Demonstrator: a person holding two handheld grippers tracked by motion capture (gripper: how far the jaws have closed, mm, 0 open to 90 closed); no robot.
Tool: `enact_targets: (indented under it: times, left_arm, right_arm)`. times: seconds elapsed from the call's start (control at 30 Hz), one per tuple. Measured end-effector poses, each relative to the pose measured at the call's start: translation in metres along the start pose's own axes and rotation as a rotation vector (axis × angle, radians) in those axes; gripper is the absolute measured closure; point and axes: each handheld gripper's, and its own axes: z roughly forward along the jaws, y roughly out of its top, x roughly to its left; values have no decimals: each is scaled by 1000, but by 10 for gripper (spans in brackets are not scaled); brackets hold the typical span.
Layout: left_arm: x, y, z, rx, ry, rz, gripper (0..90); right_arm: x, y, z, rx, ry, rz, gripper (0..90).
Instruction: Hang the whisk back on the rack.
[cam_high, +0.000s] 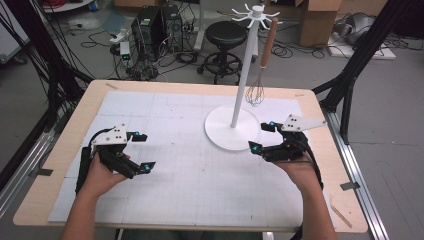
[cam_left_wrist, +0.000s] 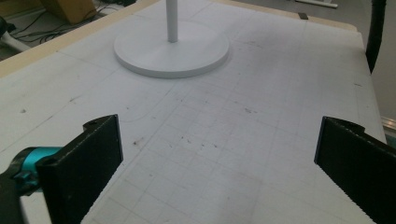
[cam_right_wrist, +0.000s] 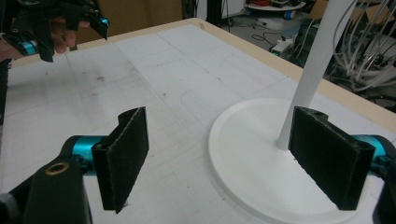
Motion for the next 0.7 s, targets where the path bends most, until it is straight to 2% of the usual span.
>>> enact_targets:
  times: [0.27, 0.7]
  left_arm:
    - [0, 0, -1, 3, 4, 1, 16]
    - [0, 0, 0, 4, 5, -1, 16]
  right_arm:
    - [0, -6, 6, 19, 10, 9, 186]
    - [1, -12, 10, 22, 22, 14, 185]
